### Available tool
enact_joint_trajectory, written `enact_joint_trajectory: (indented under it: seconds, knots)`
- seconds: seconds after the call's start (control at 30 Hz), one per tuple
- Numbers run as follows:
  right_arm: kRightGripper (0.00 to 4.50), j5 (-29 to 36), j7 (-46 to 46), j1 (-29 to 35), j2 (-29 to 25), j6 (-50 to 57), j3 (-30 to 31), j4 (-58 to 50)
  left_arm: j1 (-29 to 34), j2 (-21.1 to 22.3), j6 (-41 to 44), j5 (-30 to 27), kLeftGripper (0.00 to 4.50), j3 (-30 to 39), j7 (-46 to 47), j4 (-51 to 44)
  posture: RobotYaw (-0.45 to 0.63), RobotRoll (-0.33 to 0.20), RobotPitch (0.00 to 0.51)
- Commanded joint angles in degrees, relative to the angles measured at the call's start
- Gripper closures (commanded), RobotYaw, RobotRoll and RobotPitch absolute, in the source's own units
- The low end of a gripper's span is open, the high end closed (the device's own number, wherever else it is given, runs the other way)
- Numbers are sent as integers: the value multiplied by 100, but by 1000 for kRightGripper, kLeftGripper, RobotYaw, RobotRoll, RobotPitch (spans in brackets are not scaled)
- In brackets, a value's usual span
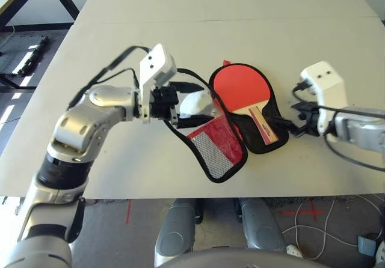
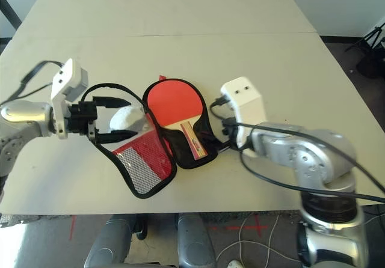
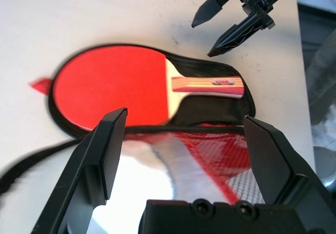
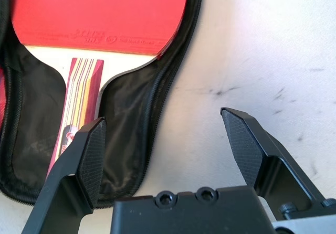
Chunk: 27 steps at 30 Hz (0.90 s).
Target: Store the ping-pong paddle in its case and zip it.
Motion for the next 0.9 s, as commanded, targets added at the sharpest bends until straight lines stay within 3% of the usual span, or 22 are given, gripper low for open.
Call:
enact_joint_trajectory:
  seconds: [0.03, 0.27, 0.47, 0.7, 0.9]
  knots:
    - [17, -264, 638, 106, -181, -615, 172, 264, 163, 619, 234, -77, 0, 292, -243, -75, -31, 0, 250]
    - [17, -587, 1519, 43, -230, -1267, 377, 860, 866, 1695, 217, 7, 0, 940, -643, 207, 14, 0, 247]
    - [17, -746, 2126, -14, -108, -1843, 321, 1308, 1545, 1924, -43, 204, 0, 1097, -659, 276, 26, 0, 241]
    - [17, -925, 2604, 110, -181, -2292, 161, 1657, 1547, 1604, -44, 155, 0, 683, -462, -12, 9, 0, 234]
    - [17, -1097, 2892, 164, -58, -2940, 16, 1999, 803, 769, 349, -169, 0, -19, -199, -383, -16, 0, 230]
